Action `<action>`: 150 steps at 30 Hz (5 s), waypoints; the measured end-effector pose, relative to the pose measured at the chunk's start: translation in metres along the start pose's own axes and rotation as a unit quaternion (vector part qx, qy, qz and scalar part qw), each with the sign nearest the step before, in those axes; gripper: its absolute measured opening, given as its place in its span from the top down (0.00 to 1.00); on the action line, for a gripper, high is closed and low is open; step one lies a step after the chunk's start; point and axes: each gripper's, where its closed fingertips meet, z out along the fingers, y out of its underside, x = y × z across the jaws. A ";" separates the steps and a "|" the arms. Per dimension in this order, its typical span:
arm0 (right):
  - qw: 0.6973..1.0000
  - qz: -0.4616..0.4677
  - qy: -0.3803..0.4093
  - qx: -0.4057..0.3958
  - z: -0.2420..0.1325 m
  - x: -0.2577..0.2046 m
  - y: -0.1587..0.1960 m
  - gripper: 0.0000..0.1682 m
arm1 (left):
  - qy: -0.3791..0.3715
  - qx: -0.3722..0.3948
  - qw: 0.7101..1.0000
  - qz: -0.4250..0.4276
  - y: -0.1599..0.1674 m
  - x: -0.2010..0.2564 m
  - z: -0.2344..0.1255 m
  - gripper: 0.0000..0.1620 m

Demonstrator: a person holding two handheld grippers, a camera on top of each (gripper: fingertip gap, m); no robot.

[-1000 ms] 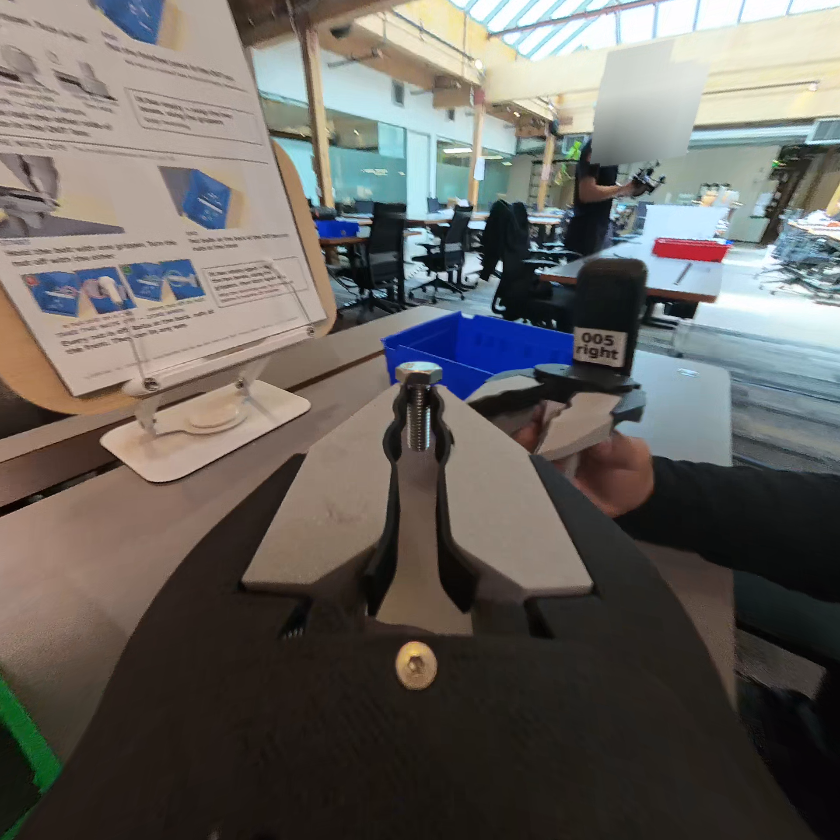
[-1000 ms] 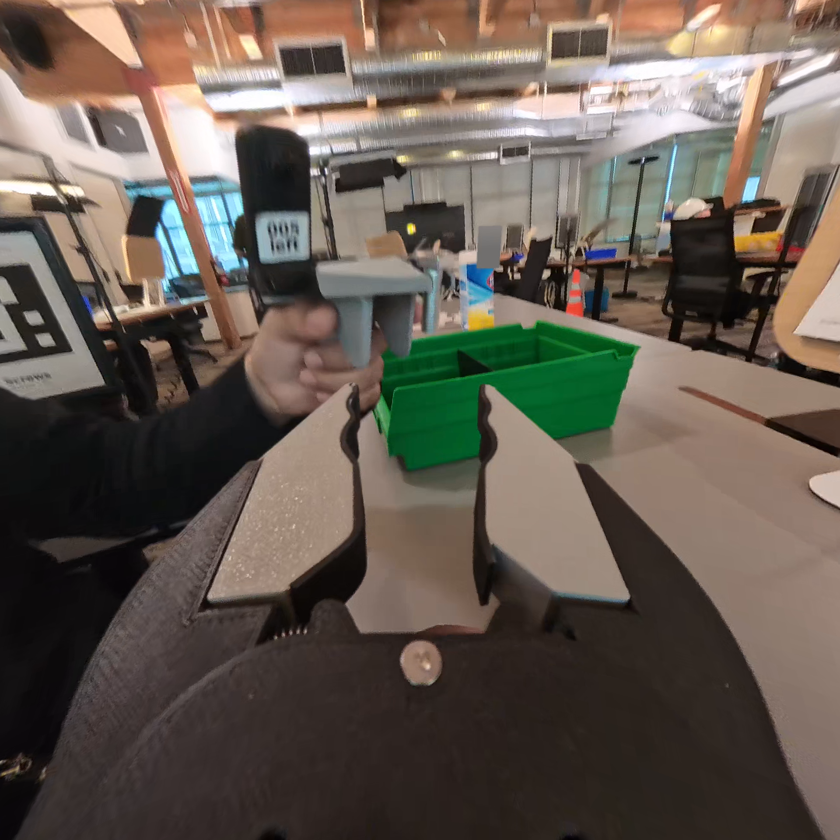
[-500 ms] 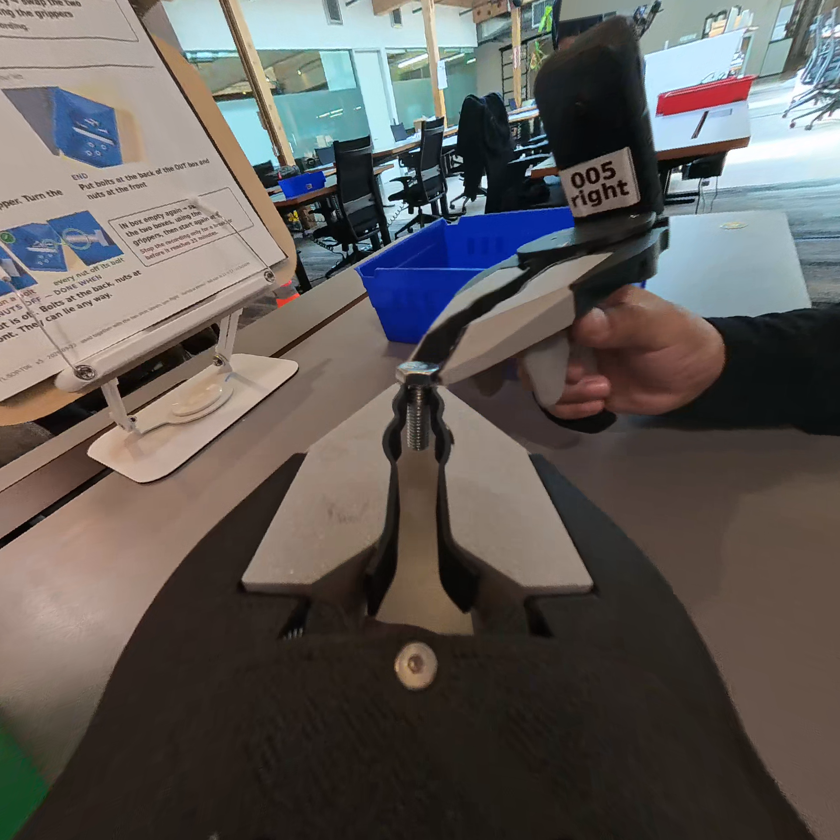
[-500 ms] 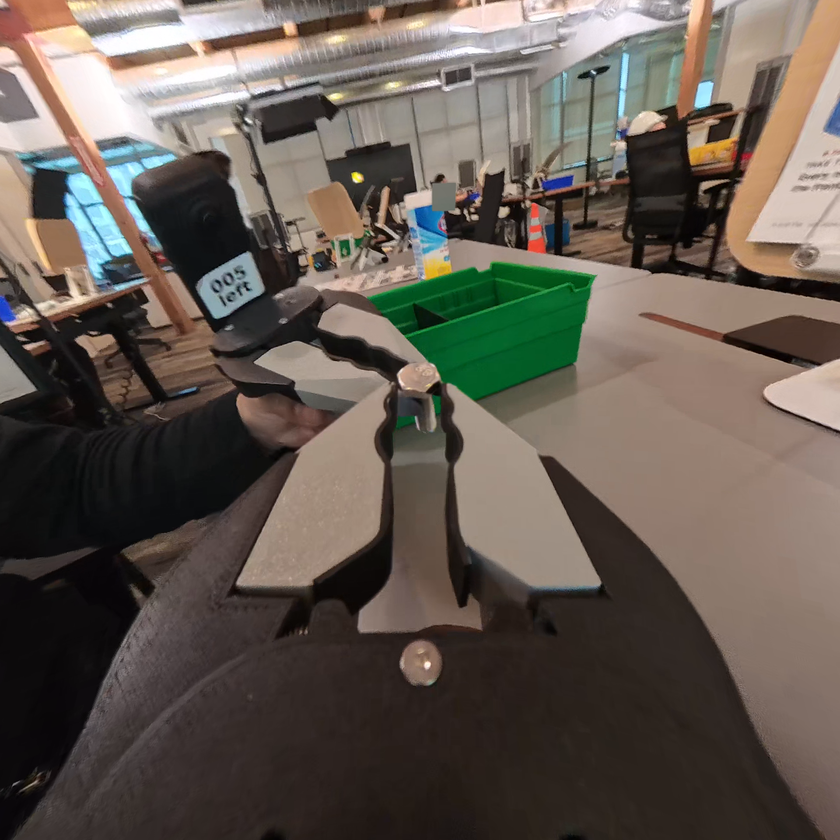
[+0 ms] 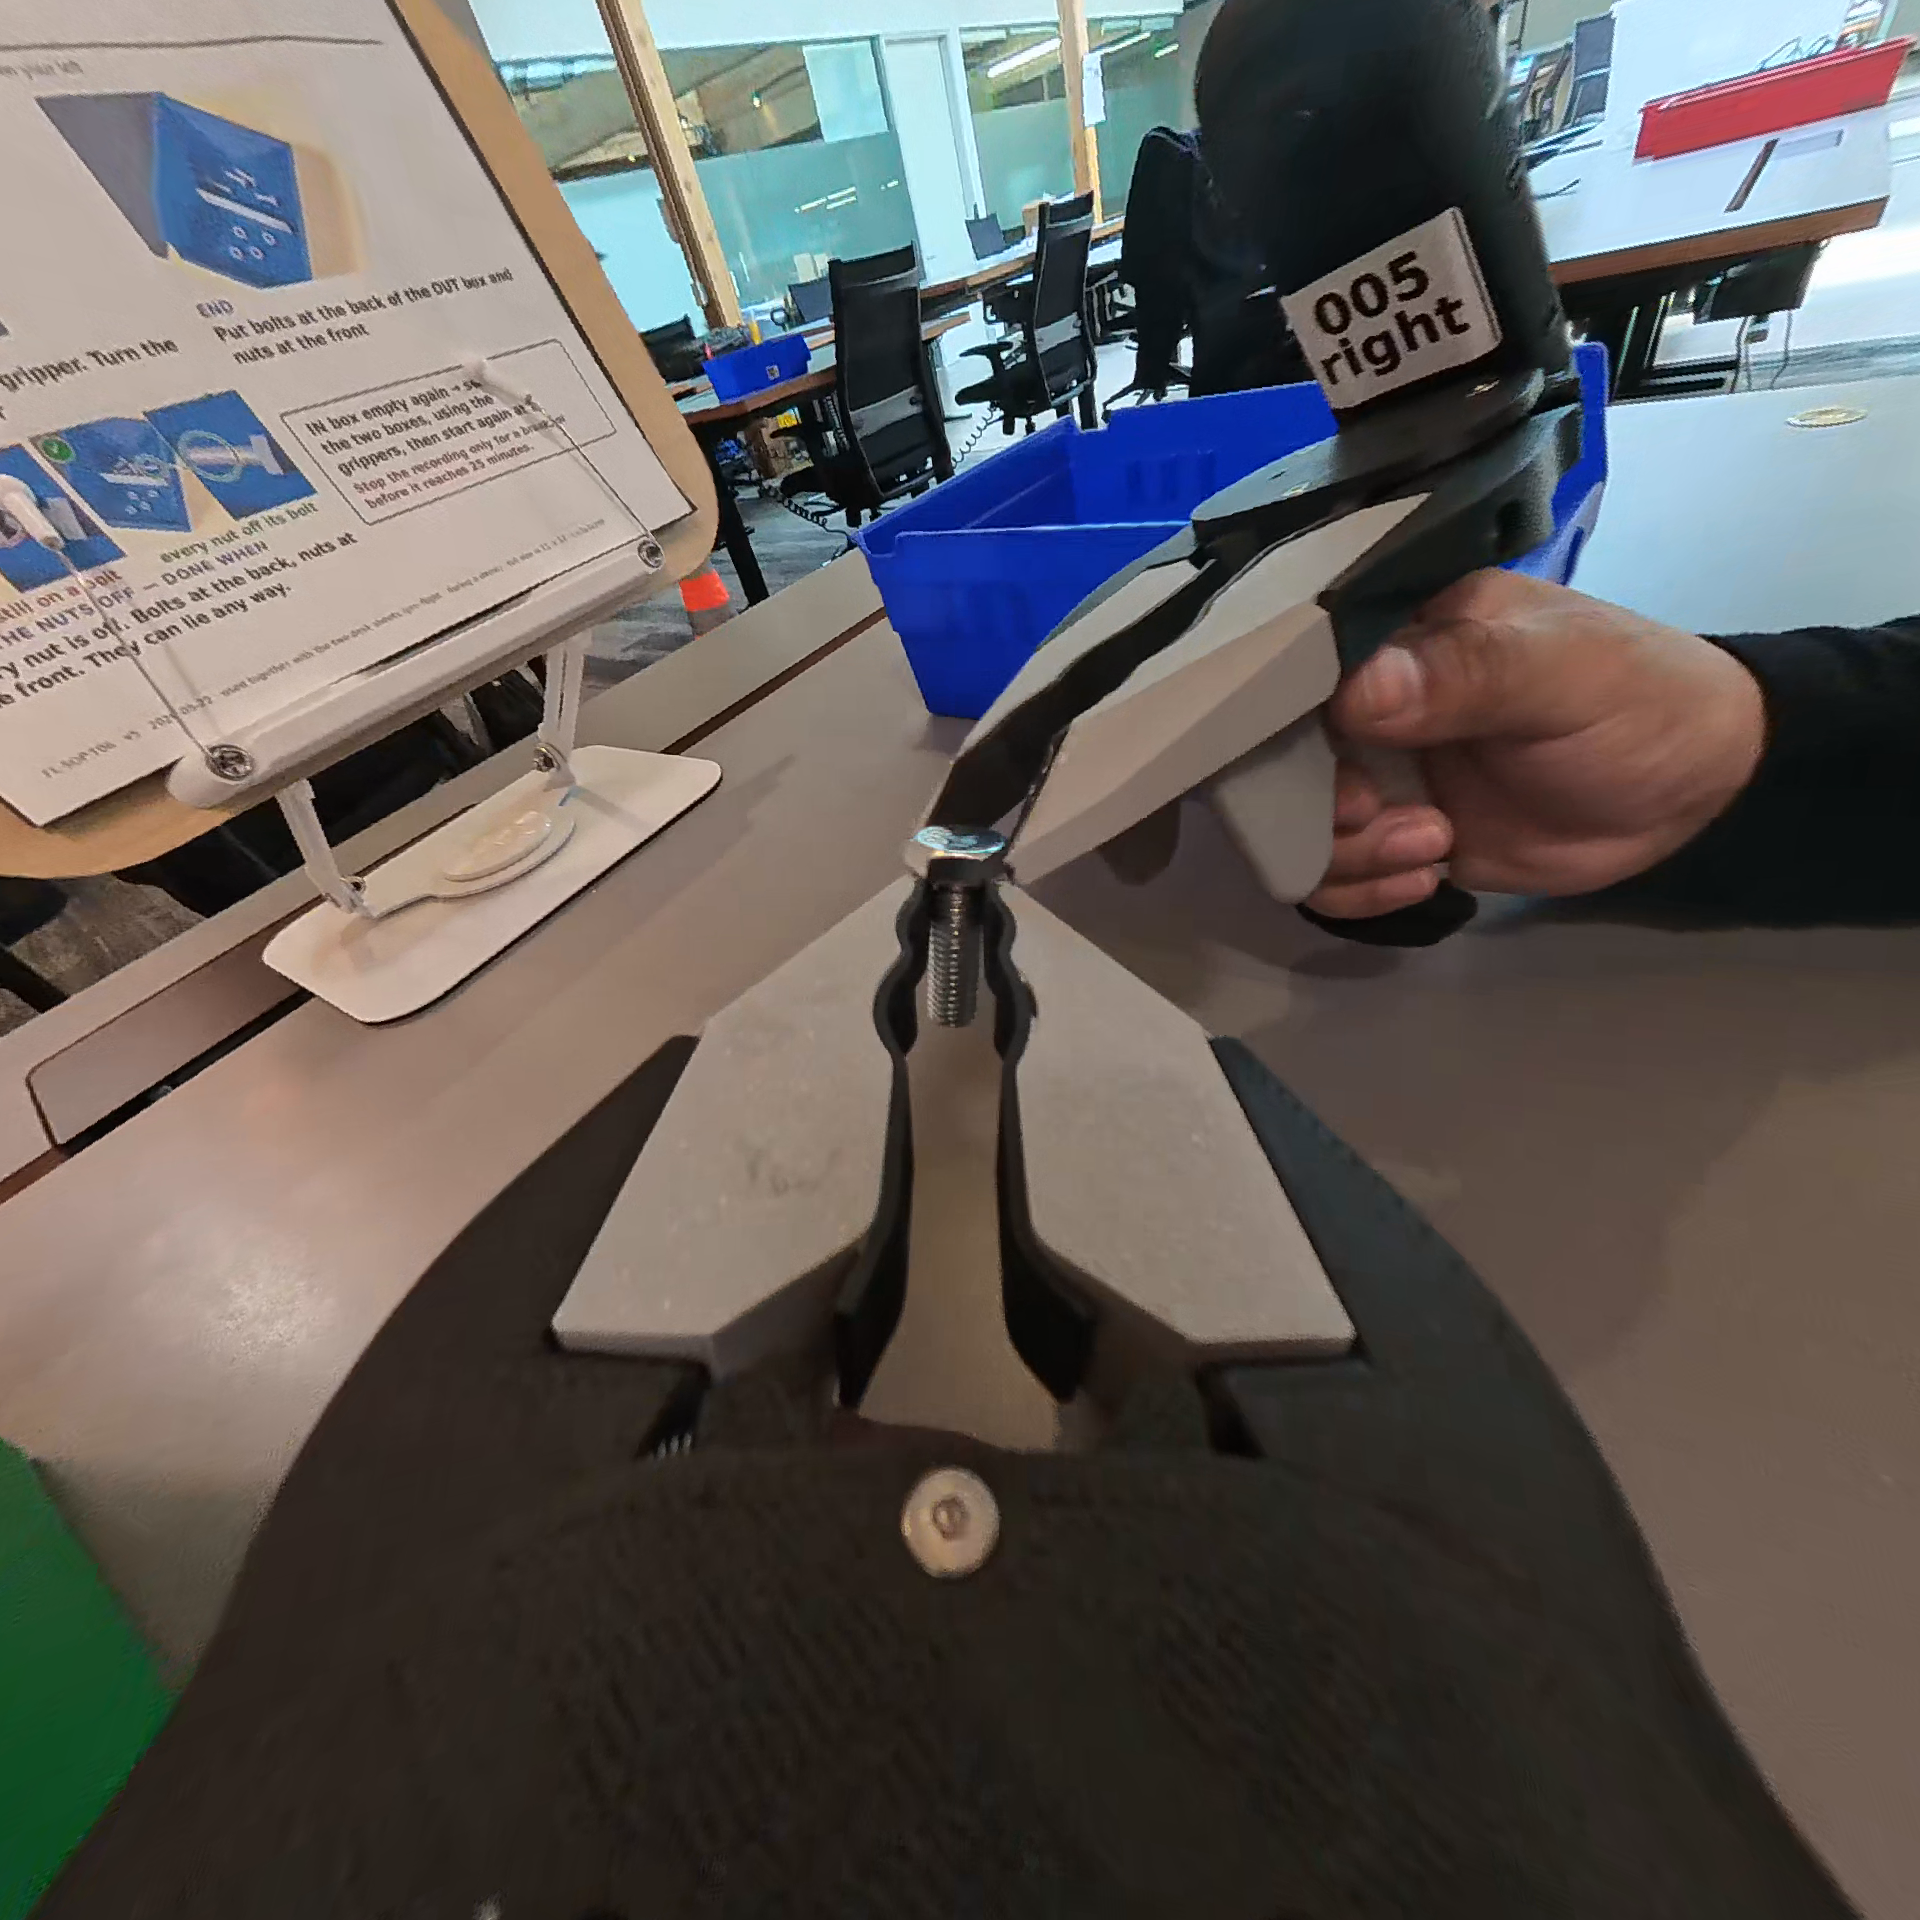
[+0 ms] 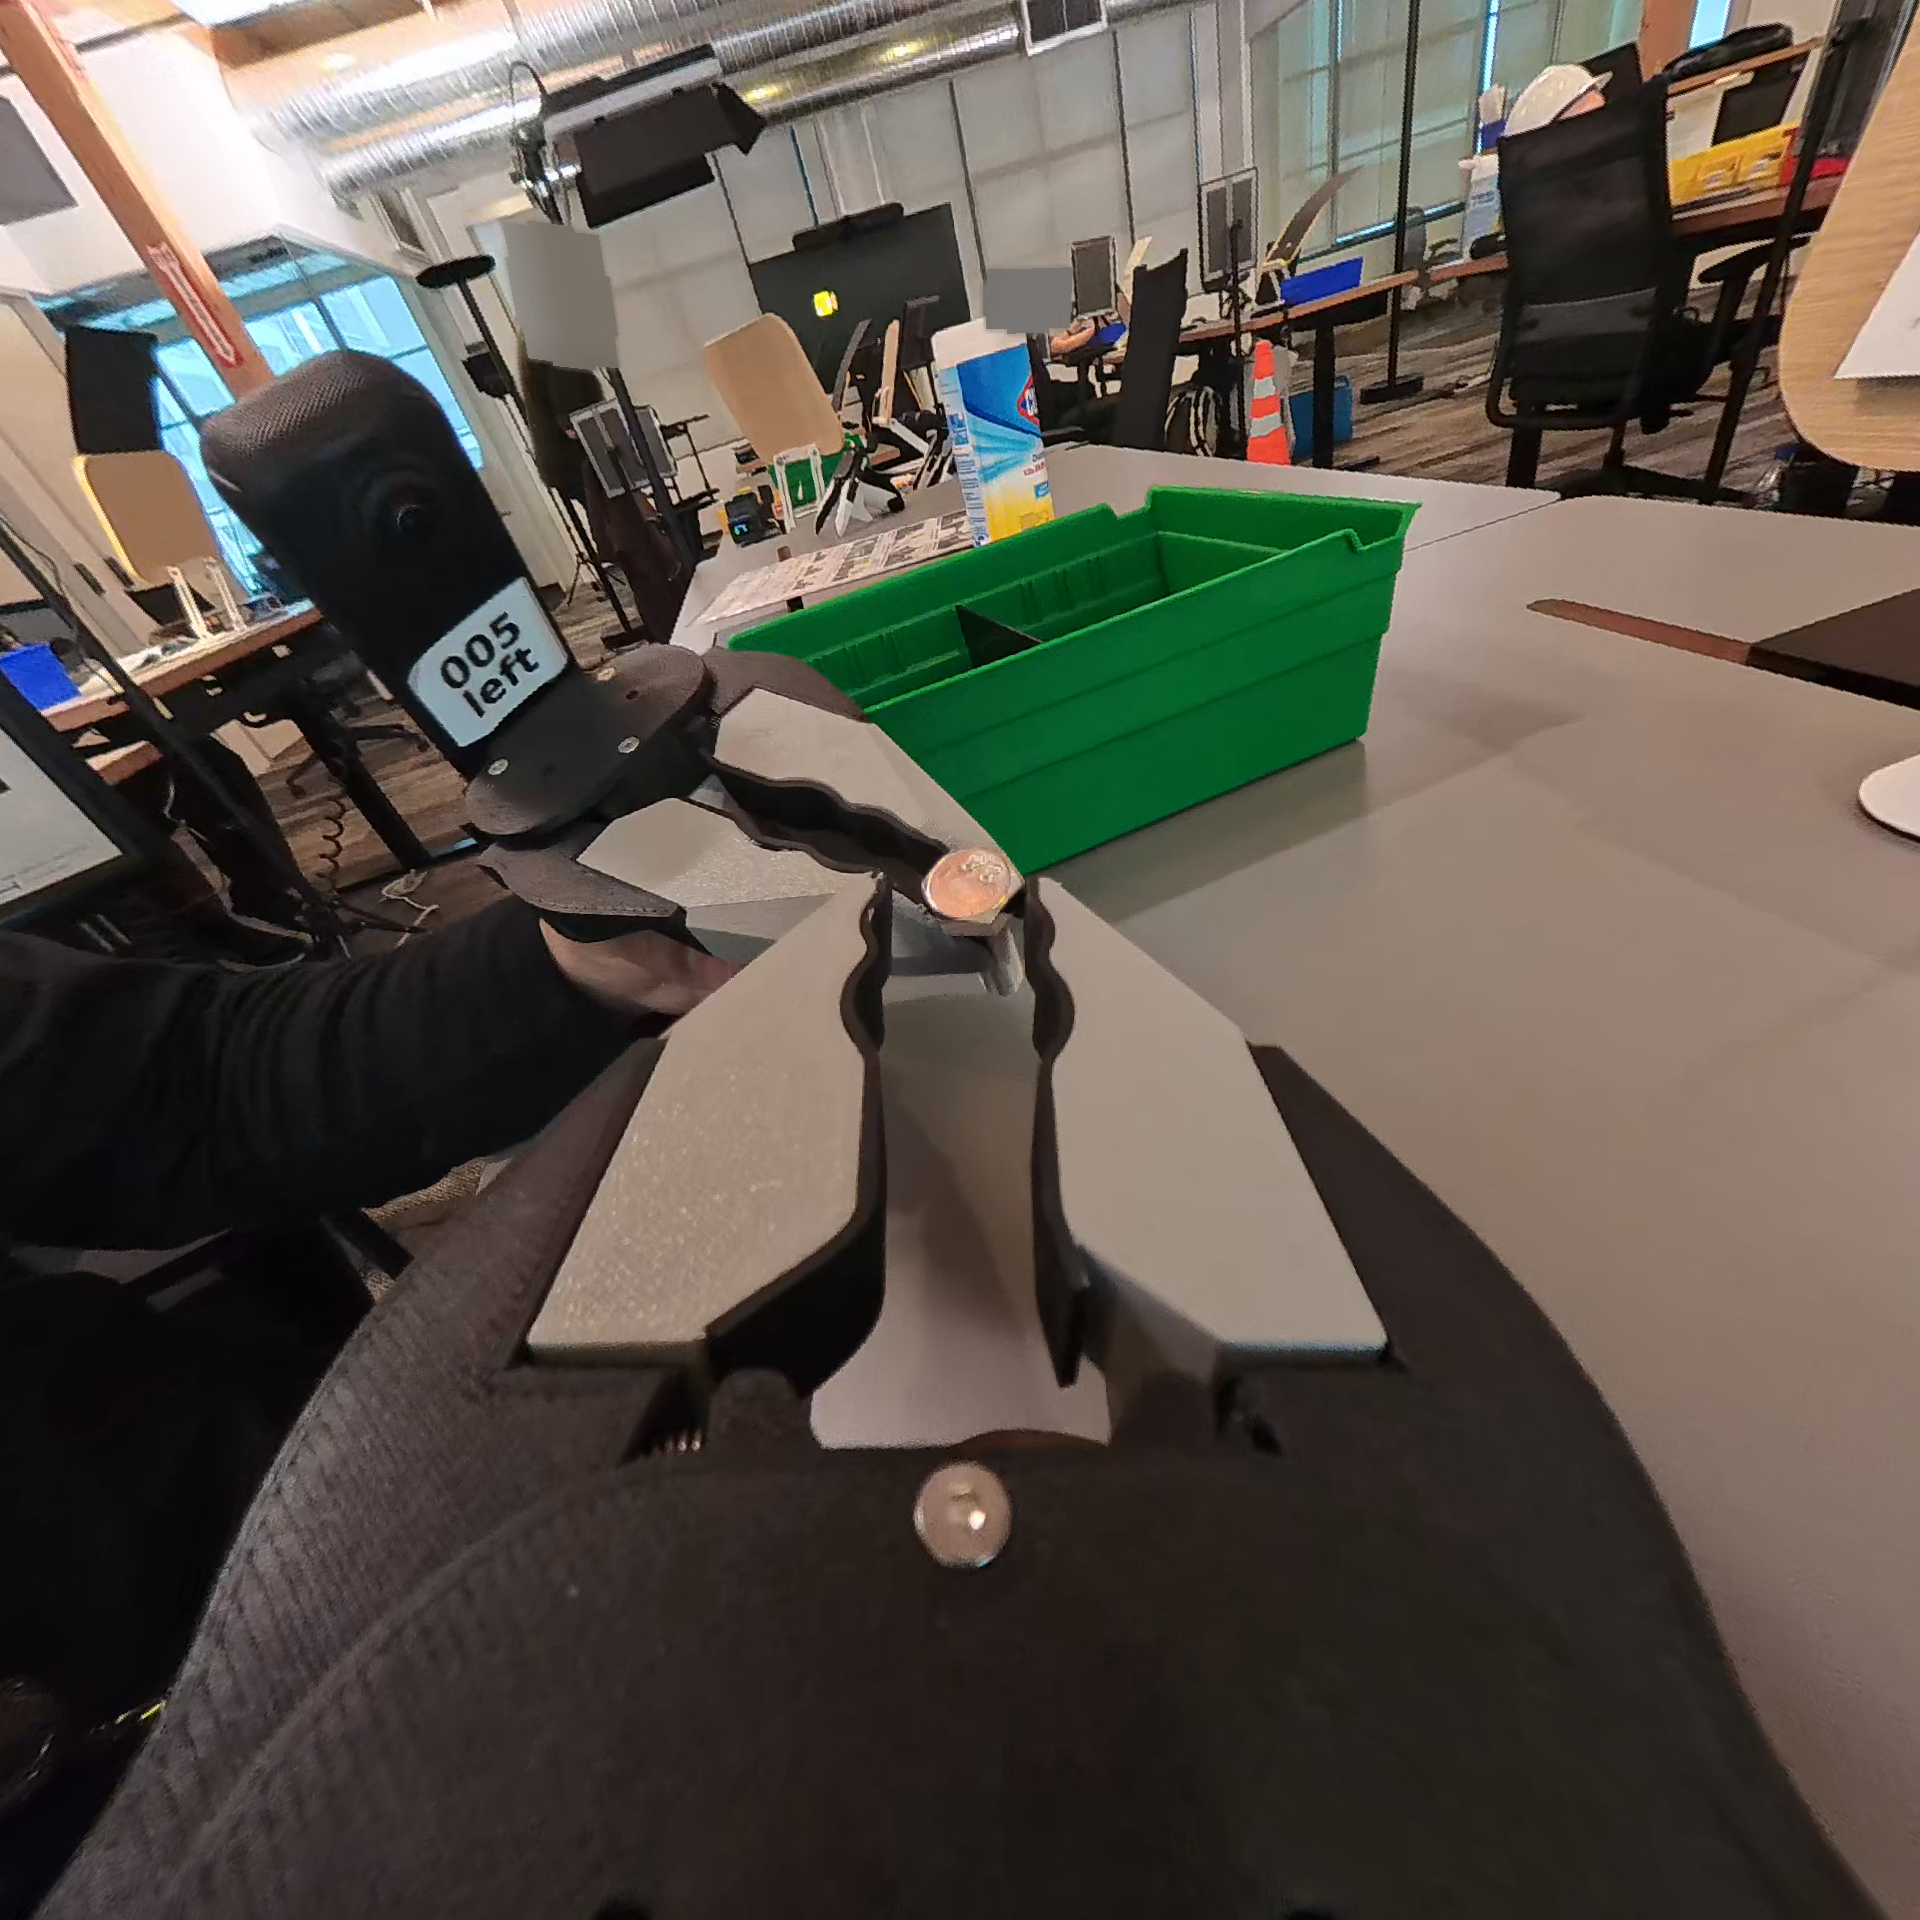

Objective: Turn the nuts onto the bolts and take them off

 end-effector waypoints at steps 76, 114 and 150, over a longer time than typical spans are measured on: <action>0.993 0.083 -0.024 -0.078 0.002 0.009 0.031 0.91 | 0.047 0.025 0.986 -0.159 0.007 -0.005 0.000 0.98; 0.988 0.076 0.021 -0.129 0.002 0.023 0.051 0.85 | 0.039 -0.049 0.987 -0.149 0.036 -0.008 0.007 0.96; 0.991 0.061 0.043 -0.108 0.002 0.024 0.041 0.96 | 0.052 -0.079 0.990 -0.109 0.041 0.008 0.013 0.96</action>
